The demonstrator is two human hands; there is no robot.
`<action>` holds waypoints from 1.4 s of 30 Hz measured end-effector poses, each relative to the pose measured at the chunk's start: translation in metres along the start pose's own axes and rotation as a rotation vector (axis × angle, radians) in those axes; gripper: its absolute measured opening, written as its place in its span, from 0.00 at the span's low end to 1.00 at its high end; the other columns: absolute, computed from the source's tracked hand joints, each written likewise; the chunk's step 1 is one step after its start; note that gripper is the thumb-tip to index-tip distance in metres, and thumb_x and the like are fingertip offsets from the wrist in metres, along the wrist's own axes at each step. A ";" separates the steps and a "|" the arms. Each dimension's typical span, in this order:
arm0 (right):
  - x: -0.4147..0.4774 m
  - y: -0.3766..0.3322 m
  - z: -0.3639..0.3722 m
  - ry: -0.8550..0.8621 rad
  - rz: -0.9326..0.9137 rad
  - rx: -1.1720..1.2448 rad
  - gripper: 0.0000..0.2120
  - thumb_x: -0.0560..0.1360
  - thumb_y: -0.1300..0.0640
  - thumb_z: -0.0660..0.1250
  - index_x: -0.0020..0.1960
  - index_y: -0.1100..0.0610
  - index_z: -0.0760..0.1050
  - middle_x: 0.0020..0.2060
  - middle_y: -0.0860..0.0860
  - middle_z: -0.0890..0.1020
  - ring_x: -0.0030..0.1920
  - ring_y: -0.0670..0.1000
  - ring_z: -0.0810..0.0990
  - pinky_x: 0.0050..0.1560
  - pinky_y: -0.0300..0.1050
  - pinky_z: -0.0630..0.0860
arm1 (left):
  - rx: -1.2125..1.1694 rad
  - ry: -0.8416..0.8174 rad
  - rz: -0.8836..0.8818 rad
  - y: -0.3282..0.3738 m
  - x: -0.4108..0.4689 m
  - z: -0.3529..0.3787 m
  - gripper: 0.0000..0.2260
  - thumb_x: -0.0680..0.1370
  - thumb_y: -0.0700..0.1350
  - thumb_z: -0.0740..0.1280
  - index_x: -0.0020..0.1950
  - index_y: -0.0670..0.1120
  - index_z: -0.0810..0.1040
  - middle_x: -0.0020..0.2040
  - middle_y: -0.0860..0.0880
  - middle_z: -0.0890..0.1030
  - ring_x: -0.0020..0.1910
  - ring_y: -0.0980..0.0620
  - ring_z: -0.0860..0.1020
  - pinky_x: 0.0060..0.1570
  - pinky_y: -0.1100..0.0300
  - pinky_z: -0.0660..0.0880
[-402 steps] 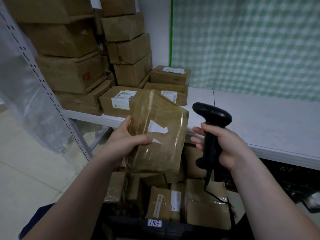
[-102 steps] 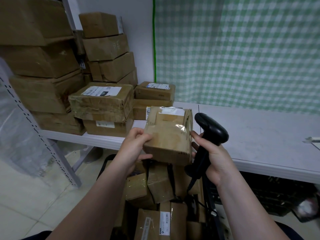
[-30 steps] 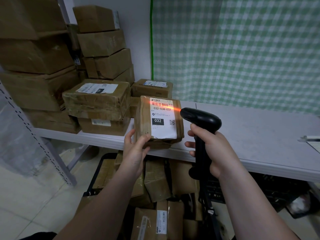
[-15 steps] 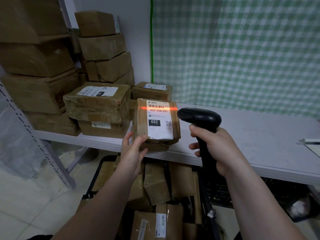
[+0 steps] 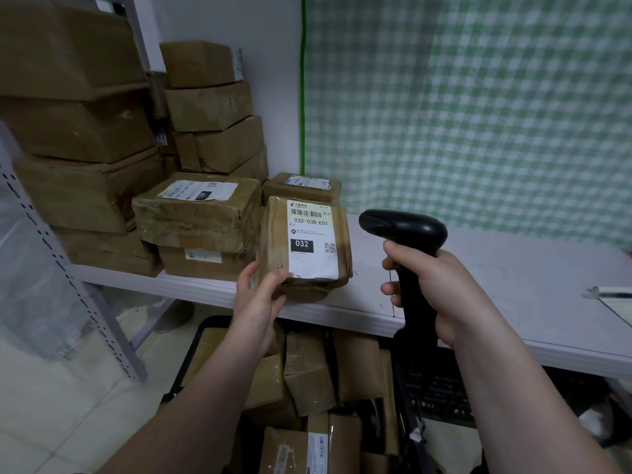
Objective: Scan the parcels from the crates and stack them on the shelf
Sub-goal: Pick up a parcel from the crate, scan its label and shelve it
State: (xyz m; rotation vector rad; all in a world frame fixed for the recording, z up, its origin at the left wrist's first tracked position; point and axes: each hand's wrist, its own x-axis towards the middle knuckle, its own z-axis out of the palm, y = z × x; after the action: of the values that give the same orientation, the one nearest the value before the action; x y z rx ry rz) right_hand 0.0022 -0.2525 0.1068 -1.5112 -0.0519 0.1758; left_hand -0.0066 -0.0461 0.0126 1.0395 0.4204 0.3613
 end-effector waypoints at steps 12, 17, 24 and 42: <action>0.028 -0.013 0.034 0.034 -0.138 -0.125 0.08 0.73 0.55 0.72 0.49 0.57 0.78 0.35 0.51 0.78 0.30 0.49 0.77 0.31 0.42 0.73 | -0.238 0.014 0.110 0.135 0.003 0.011 0.08 0.77 0.50 0.67 0.53 0.49 0.75 0.51 0.47 0.81 0.58 0.47 0.77 0.64 0.46 0.72; 0.044 -0.022 0.055 0.028 -0.232 -0.335 0.05 0.72 0.54 0.72 0.44 0.53 0.78 0.30 0.52 0.78 0.30 0.49 0.78 0.36 0.46 0.76 | -0.258 0.188 0.110 0.167 0.026 0.002 0.23 0.73 0.55 0.70 0.66 0.50 0.74 0.57 0.50 0.78 0.60 0.50 0.75 0.66 0.47 0.70; 0.061 -0.038 0.069 0.043 -0.353 -0.538 0.07 0.71 0.51 0.72 0.39 0.51 0.76 0.33 0.51 0.80 0.40 0.56 0.83 0.44 0.52 0.79 | -0.172 0.243 0.017 0.183 0.049 0.012 0.42 0.66 0.63 0.75 0.74 0.50 0.63 0.69 0.46 0.68 0.66 0.43 0.70 0.59 0.44 0.76; 0.058 -0.046 0.064 -0.008 -0.348 -0.760 0.11 0.71 0.49 0.71 0.49 0.54 0.78 0.37 0.53 0.82 0.40 0.54 0.83 0.45 0.52 0.81 | 0.425 0.210 0.033 0.145 0.059 0.017 0.19 0.79 0.50 0.65 0.68 0.46 0.69 0.62 0.46 0.72 0.57 0.45 0.72 0.53 0.48 0.77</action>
State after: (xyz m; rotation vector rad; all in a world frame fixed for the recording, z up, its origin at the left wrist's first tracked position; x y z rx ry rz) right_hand 0.0536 -0.1828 0.1523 -2.2249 -0.4241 -0.1390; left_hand 0.0398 0.0364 0.1390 1.4296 0.6883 0.4230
